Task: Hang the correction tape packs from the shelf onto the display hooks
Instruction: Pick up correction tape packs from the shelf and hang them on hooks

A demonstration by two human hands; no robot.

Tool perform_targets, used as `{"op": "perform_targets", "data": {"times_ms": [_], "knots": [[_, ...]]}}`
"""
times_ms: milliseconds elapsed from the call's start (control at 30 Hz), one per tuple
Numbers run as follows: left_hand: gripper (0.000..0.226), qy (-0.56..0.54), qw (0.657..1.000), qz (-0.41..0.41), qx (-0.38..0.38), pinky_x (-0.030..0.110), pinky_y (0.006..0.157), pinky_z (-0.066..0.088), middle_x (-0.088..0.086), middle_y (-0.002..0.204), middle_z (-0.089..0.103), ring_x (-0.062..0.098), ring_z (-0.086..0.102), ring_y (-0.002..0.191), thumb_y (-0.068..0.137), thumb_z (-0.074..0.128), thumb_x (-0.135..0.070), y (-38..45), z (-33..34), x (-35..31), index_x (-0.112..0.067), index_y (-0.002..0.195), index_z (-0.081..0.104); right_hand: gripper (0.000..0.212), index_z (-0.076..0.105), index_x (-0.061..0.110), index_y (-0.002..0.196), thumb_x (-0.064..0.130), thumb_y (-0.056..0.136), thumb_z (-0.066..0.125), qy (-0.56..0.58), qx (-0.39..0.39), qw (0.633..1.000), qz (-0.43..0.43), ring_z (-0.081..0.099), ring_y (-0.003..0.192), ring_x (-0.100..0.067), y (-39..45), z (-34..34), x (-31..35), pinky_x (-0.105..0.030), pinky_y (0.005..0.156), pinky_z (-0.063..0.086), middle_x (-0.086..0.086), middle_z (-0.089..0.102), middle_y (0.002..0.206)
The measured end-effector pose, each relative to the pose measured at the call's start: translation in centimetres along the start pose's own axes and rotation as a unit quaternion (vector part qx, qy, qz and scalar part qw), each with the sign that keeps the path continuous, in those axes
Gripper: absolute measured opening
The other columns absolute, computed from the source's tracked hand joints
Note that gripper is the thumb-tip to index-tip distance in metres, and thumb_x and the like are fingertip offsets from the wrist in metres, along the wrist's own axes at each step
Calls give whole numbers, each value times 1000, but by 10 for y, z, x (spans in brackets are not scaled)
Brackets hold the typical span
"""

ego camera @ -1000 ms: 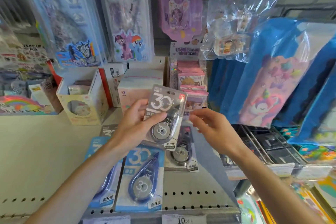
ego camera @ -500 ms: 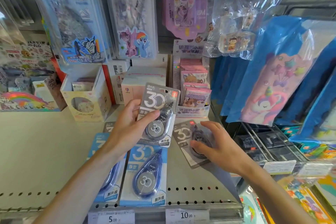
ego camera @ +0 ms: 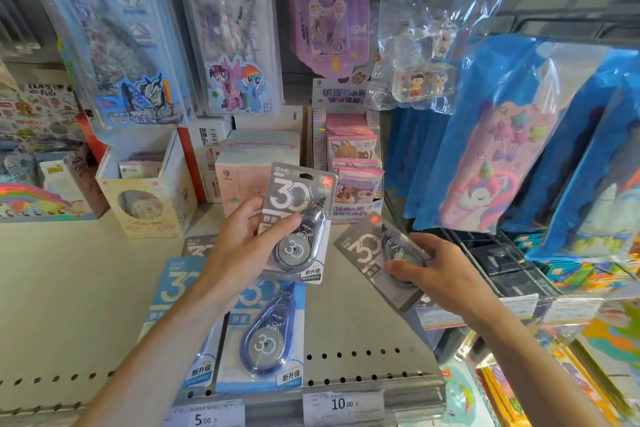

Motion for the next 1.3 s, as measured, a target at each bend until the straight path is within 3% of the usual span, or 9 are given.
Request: {"op": "perform_targets", "data": {"times_ms": [67, 200, 333, 567, 800, 933, 1067, 1167, 1300], "knots": [[30, -10, 1000, 2, -3, 13, 69, 56, -8, 102, 81, 8, 78, 93, 88, 79, -20, -1, 2, -1, -22, 117, 68, 33, 68, 33, 106, 29, 81, 88, 25, -15, 999, -17, 71, 75, 2, -1, -3, 0, -12, 60, 52, 8, 74, 97], [31, -17, 999, 11, -24, 13, 66, 56, -10, 101, 81, 8, 78, 90, 87, 80, -26, -4, 2, -7, -27, 115, 69, 41, 65, 14, 114, 13, 80, 88, 128, -23, 991, -32, 77, 84, -16, -5, -10, 4, -20, 66, 56, -1, 80, 95], [35, -24, 998, 35, -51, 26, 82, 56, -8, 111, 79, 9, 75, 101, 82, 84, -36, -8, 1, -18, -31, 113, 69, 42, 57, 3, 115, 5, 83, 83, 229, -10, 971, -70, 79, 80, -24, -13, -10, 16, -25, 67, 61, -9, 81, 90], [32, -29, 986, 102, -130, 15, 78, 56, -5, 107, 80, 9, 76, 99, 77, 80, -39, -41, 1, -46, -34, 108, 72, 42, 67, 15, 119, 22, 79, 79, 326, 38, 933, -144, 77, 98, -28, -22, 9, 37, -35, 81, 62, -11, 80, 106], [33, -32, 975, 107, -193, 10, 73, 53, -4, 103, 81, 7, 76, 94, 75, 79, -41, -91, -26, -54, -38, 107, 72, 28, 73, 26, 105, 5, 88, 76, 358, 70, 916, -167, 78, 96, -25, -38, 48, 53, -27, 76, 61, -9, 81, 103], [37, -48, 969, 104, -218, 20, 71, 57, -3, 99, 81, 12, 77, 91, 73, 89, -42, -118, -65, -52, -38, 105, 72, 29, 74, 27, 105, 21, 80, 86, 357, 78, 914, -176, 77, 98, -31, -57, 80, 75, -43, 82, 61, -10, 81, 105], [40, -58, 964, 116, -230, 21, 69, 57, -4, 95, 81, 10, 76, 87, 67, 82, -50, -144, -123, -52, -38, 104, 71, 33, 73, 24, 109, 26, 77, 83, 355, 59, 914, -185, 78, 95, -32, -83, 126, 101, -38, 76, 64, -11, 81, 104], [40, -60, 964, 125, -225, 17, 66, 56, -3, 93, 81, 8, 76, 83, 66, 84, -48, -167, -179, -55, -38, 102, 71, 55, 70, 20, 111, 44, 66, 90, 367, 41, 911, -182, 76, 96, -35, -110, 171, 127, -44, 81, 61, -13, 80, 104], [39, -42, 963, 128, -231, 25, 67, 58, -4, 89, 82, 4, 75, 78, 64, 87, -47, -198, -258, -64, -41, 99, 70, 70, 72, 21, 110, 57, 55, 94, 382, 40, 908, -170, 77, 96, -25, -146, 231, 164, -35, 80, 60, -10, 80, 107]]}}
Point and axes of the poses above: each hand's wrist, its own y-axis towards the middle knuckle, its own z-axis out of the palm, x = y × z, the point moved 1 cm from there along y, towards the middle knuckle
